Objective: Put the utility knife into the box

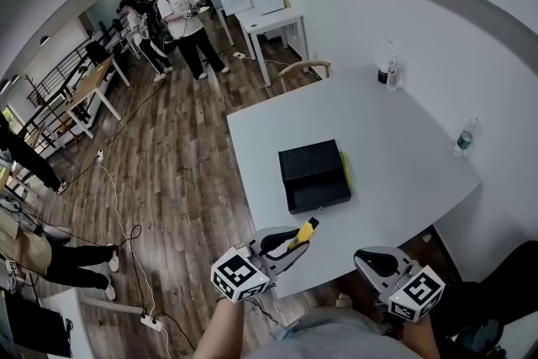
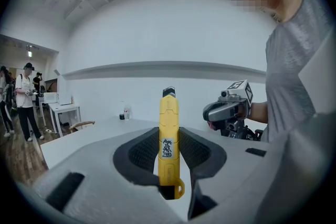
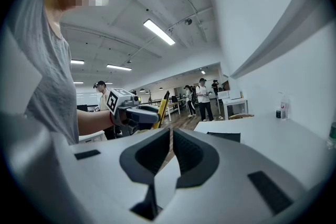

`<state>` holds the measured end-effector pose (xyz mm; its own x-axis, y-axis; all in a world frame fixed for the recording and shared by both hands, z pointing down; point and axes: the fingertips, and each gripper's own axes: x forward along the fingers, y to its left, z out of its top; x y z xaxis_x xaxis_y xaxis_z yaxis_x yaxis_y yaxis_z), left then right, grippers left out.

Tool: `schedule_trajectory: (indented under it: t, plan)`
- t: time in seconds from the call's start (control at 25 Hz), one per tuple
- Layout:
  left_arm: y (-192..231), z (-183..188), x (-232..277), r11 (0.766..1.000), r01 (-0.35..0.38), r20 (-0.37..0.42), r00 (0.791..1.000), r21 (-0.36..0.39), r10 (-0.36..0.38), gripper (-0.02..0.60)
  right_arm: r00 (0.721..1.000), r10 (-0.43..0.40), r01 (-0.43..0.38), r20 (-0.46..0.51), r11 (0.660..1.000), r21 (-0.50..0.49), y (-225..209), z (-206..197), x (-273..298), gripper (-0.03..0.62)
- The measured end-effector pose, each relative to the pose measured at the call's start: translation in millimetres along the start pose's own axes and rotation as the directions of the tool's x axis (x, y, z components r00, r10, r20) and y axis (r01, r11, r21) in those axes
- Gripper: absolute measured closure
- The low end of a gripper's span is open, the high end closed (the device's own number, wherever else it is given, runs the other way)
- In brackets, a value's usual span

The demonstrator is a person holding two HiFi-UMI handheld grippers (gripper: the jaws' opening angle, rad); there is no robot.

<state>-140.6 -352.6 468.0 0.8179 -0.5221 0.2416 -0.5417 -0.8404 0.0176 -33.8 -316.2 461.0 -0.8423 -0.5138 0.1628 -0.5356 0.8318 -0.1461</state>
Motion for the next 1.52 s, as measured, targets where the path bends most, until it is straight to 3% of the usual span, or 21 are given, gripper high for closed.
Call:
schedule_trajectory:
  t: [0.84, 1.52]
  plan:
    - [45.0, -11.6, 34.2, 1.000, 0.009, -0.075, 0.997, -0.003, -0.009, 0.457, 1.000, -0.023, 0.023, 0.004, 1.000, 0.015, -14.4, -2.1, -2.1, 0.559]
    - [83.6, -49.8, 72.7, 1.000, -0.006, -0.194, 0.981, -0.019, 0.002, 0.457, 0.999, -0.035, 0.036, -0.008, 0.999, 0.028, -28.7, -7.5, -7.6, 0.559]
